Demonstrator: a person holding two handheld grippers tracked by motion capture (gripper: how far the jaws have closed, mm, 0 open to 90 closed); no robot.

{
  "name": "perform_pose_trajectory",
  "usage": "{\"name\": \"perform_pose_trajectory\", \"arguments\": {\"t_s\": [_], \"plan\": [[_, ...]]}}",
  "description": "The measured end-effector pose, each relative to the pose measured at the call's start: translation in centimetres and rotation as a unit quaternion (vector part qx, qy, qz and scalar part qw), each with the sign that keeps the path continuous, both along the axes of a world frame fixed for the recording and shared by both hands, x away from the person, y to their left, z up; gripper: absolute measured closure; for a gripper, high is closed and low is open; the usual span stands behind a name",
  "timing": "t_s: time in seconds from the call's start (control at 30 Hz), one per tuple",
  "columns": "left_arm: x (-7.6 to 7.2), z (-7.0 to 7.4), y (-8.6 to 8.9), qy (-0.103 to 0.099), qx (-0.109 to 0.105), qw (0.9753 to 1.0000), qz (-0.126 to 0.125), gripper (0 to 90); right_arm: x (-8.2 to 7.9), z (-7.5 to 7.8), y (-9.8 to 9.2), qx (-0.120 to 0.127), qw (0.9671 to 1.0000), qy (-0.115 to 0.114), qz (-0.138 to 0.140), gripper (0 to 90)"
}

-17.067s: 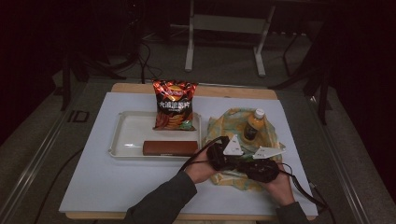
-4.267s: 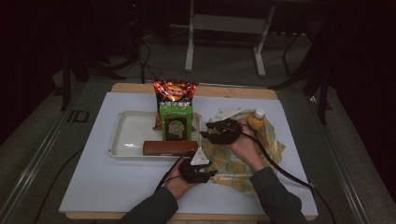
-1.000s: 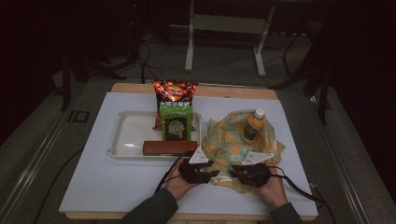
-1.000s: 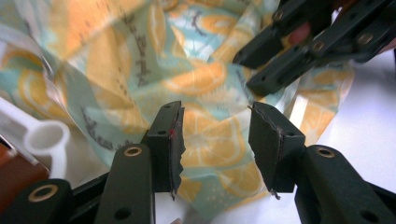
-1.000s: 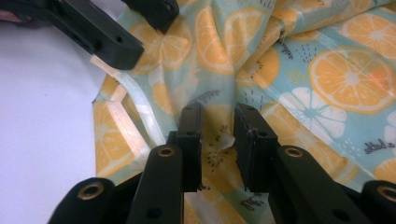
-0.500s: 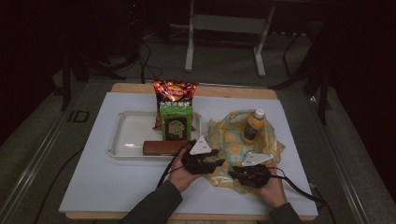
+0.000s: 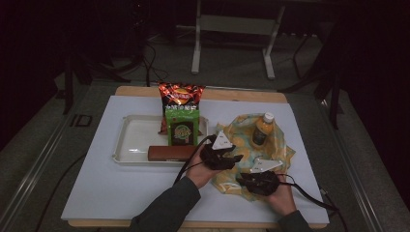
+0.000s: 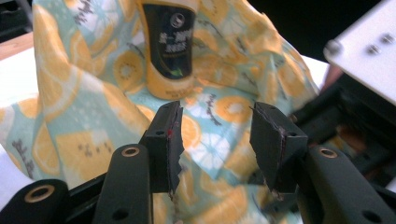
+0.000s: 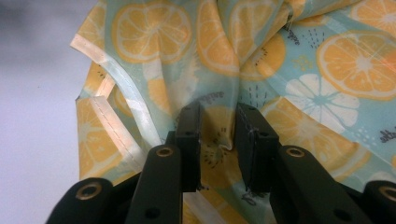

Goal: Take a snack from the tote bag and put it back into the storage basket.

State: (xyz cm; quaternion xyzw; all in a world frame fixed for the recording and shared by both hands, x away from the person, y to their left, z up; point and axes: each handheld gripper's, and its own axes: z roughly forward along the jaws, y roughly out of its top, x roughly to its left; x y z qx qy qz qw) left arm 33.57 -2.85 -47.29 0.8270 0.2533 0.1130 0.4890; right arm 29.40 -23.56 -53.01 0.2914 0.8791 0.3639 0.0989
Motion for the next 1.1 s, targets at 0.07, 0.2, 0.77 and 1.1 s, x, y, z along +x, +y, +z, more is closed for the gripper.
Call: {"name": "perform_pose_trajectory", "arguments": {"t_s": [0.07, 0.2, 0.77, 1.1], "plan": [[0.3, 0.2, -0.4, 0.000, 0.002, 1.0000, 0.004, 53.1, 0.0, 0.0, 0.0, 0.001, 1.0000, 0.000, -0.001, 71.8], [0.9, 0.3, -1.3, -0.004, 0.006, 0.9999, 0.012, 53.1, 0.0, 0.0, 0.1, 0.002, 1.0000, 0.000, -0.001, 71.6], [2.7, 0.6, -3.9, -0.014, 0.030, 0.9987, 0.039, 46.6, -0.1, -0.2, 0.2, 0.005, 1.0000, -0.003, -0.004, 71.4], [3.8, 0.5, -4.9, -0.012, 0.017, 0.9986, 0.049, 39.9, -0.1, -0.2, 0.2, 0.008, 1.0000, -0.002, -0.004, 71.2]]}}
